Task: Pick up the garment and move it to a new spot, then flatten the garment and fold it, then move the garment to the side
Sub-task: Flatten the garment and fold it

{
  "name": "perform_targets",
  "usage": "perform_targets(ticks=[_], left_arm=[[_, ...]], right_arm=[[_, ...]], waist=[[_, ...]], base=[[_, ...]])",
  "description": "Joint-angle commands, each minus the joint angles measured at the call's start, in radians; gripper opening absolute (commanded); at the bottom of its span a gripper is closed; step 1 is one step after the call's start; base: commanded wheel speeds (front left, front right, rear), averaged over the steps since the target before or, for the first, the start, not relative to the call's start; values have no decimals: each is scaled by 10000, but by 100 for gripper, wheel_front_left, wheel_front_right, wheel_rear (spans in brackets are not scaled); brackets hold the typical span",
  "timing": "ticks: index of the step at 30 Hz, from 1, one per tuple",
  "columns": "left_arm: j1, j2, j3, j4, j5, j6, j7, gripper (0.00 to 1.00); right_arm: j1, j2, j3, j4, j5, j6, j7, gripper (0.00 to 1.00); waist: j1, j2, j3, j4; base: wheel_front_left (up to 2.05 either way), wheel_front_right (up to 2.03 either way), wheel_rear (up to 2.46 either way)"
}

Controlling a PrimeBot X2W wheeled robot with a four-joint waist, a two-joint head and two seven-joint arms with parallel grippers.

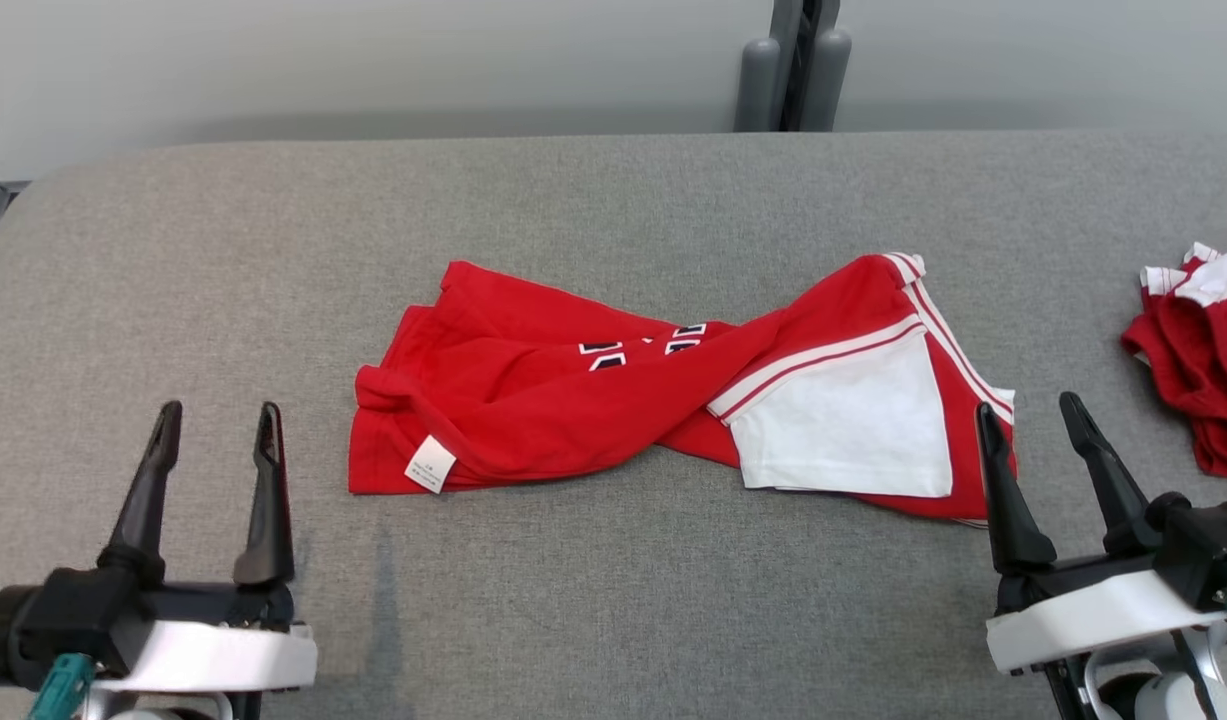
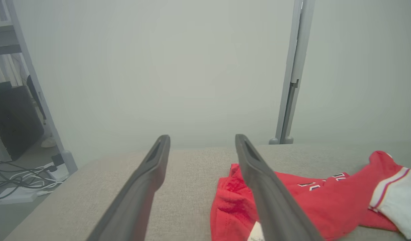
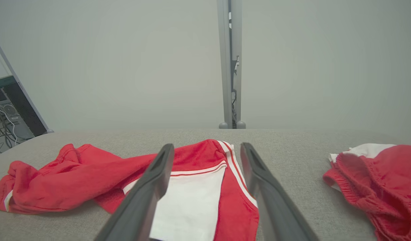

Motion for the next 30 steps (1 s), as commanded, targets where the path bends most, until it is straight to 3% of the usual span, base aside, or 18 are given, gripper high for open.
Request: perform_targets(ticks=[1,17,20,26,27,30], left_arm=[[191,82,-80,-31,131,-44,-44,100],[270,352,-370,186,176,-94,170,100],[-3,396,-515,274,70,-284,401,100],[-1017,559,-1075,1551,-587,-1416,1504,100],[-1613,737,-1310,2615,-986,-2107,2132,100],[-2020,884,-1366,3262,-1173,-2370,2293,100]], right_arm=[[196,-86,-54,9,-50,5,78,100],[648,-17,-197,-196,-20,5,319,100],[610,-4,-185,-247,2,3,330,100],[305,3,118,-304,18,3,343,100],[120,-6,232,-206,49,3,222,100],[11,5,268,-84,106,5,117,100]], waist=[[0,0,-234,82],[0,0,-569,78],[0,0,-470,60],[0,0,86,-262],[0,0,479,-547],[0,0,695,-734]], base=[[0,0,0],[0,0,0],[0,0,0],[0,0,0],[0,0,0],[0,0,0]])
